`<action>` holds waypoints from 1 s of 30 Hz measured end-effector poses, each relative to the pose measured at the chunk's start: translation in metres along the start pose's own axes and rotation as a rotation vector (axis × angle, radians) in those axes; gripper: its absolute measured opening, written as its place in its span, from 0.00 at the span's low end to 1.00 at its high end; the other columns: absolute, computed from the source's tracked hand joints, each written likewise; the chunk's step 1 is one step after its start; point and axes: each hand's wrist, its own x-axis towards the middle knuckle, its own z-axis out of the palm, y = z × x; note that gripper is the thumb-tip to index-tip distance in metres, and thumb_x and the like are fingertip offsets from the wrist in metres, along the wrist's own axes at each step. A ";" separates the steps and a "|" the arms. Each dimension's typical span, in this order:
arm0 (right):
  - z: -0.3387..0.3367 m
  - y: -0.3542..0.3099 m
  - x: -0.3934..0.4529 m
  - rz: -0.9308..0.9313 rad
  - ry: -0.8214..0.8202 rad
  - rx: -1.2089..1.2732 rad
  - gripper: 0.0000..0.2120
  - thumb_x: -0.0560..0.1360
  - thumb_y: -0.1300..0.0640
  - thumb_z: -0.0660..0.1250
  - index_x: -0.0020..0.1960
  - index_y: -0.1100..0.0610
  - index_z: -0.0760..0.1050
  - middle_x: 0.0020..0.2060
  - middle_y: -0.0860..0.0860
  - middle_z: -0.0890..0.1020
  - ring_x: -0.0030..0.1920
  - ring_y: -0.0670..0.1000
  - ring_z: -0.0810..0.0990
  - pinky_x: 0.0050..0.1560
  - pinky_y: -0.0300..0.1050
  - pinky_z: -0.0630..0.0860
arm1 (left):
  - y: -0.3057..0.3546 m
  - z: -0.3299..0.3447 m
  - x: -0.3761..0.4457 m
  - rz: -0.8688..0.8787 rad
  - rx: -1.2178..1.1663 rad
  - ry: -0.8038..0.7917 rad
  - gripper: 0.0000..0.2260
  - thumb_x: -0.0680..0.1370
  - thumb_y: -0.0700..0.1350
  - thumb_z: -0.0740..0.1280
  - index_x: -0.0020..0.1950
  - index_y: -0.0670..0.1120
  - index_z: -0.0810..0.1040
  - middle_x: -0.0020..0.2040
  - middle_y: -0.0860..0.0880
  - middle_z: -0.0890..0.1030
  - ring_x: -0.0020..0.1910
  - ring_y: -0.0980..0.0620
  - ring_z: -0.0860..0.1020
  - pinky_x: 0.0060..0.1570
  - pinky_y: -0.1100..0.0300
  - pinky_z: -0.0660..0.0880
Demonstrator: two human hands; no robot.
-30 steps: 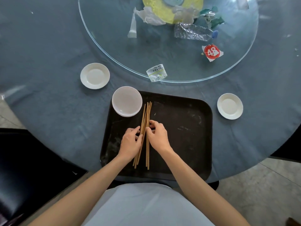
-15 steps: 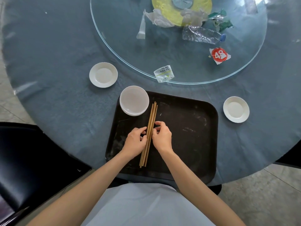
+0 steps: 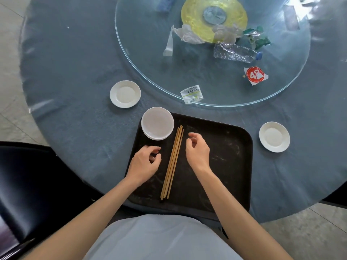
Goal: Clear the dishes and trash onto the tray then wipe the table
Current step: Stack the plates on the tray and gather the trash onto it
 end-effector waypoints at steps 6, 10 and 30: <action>-0.007 -0.090 0.041 -0.228 0.030 0.042 0.12 0.83 0.57 0.63 0.65 0.55 0.80 0.48 0.46 0.83 0.47 0.42 0.81 0.52 0.37 0.76 | -0.011 -0.099 0.023 -0.037 -0.137 0.260 0.12 0.75 0.51 0.68 0.54 0.48 0.84 0.49 0.52 0.84 0.46 0.55 0.81 0.47 0.60 0.76; 0.024 -0.145 0.070 -0.302 -0.047 0.008 0.13 0.83 0.56 0.63 0.64 0.55 0.80 0.52 0.48 0.84 0.53 0.46 0.81 0.55 0.38 0.75 | -0.032 -0.158 0.075 -0.154 -0.325 0.288 0.17 0.72 0.53 0.68 0.58 0.50 0.83 0.56 0.49 0.83 0.52 0.54 0.80 0.54 0.58 0.76; 0.182 -0.161 0.166 0.186 -0.255 -0.178 0.14 0.72 0.68 0.63 0.56 0.66 0.80 0.55 0.61 0.84 0.58 0.62 0.84 0.56 0.61 0.84 | -0.094 -0.161 0.224 -0.407 -0.589 0.097 0.17 0.77 0.30 0.67 0.59 0.49 0.80 0.47 0.47 0.80 0.47 0.47 0.81 0.55 0.48 0.83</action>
